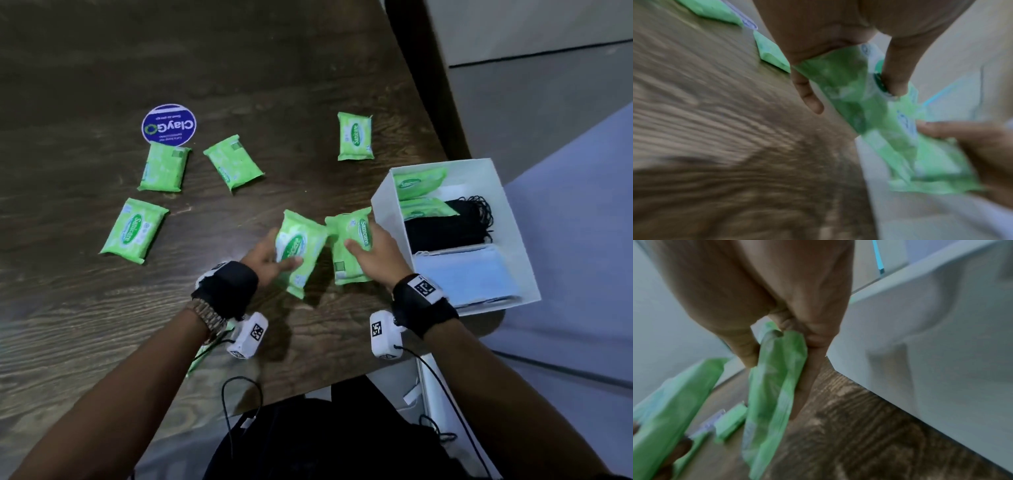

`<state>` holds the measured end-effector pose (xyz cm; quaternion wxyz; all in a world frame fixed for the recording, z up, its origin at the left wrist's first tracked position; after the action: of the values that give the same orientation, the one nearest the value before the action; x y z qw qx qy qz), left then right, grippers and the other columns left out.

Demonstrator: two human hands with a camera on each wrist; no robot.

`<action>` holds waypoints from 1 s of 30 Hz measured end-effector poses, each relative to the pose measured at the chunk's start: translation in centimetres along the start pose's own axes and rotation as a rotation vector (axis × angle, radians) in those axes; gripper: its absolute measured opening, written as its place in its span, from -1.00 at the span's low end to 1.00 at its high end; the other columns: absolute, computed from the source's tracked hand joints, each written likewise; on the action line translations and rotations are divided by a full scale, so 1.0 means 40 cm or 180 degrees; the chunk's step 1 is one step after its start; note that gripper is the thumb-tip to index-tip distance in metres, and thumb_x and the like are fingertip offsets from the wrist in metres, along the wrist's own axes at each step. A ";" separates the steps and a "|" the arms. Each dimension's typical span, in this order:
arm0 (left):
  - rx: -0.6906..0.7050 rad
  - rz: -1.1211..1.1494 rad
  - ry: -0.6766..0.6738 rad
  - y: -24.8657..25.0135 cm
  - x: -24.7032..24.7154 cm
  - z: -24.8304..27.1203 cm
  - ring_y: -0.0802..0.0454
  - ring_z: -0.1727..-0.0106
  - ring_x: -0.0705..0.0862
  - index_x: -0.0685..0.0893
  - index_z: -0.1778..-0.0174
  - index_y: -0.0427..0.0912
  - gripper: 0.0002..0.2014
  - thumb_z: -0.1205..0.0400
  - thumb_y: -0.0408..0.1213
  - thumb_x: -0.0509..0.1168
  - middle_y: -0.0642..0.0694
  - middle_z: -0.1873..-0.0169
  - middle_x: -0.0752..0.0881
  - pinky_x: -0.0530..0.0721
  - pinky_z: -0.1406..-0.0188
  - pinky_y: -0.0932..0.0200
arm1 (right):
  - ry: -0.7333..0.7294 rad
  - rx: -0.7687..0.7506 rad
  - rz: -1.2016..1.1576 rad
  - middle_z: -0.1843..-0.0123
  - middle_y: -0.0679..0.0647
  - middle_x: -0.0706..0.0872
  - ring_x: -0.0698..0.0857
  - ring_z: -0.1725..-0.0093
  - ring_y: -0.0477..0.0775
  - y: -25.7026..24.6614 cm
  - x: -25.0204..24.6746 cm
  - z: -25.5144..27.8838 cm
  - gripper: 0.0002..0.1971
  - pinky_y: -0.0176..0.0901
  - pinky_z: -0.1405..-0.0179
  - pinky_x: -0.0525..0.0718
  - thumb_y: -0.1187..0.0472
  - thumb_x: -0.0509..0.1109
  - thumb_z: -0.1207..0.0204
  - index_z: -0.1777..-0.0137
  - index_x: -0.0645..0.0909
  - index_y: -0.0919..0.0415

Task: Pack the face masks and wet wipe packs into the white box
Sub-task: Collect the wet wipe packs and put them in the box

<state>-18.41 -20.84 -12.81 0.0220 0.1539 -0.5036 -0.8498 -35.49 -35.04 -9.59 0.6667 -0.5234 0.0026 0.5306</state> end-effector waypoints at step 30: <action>0.0760 -0.5731 -0.1952 0.520 0.582 -0.415 -0.22 -0.31 0.62 0.64 -0.19 -0.15 -0.73 -0.57 -0.35 0.26 -0.22 -0.27 0.67 0.44 0.07 0.14 | 0.0815 0.0332 -0.0628 0.08 -0.08 0.79 0.80 0.09 -0.04 0.231 -0.589 -0.026 -0.58 0.05 0.01 0.81 0.01 0.59 -0.19 -0.05 0.64 0.07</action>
<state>-38.30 -49.64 -7.84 -0.7880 0.2553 -0.2635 -0.4944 -51.77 -53.40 -3.32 0.7361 -0.5490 0.0636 0.3908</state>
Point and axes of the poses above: each hand's wrist, its own z-axis away from the middle knuckle, its own x-axis out of the palm, y = z × x, the point moved 9 cm from there along -z, towards the middle knuckle
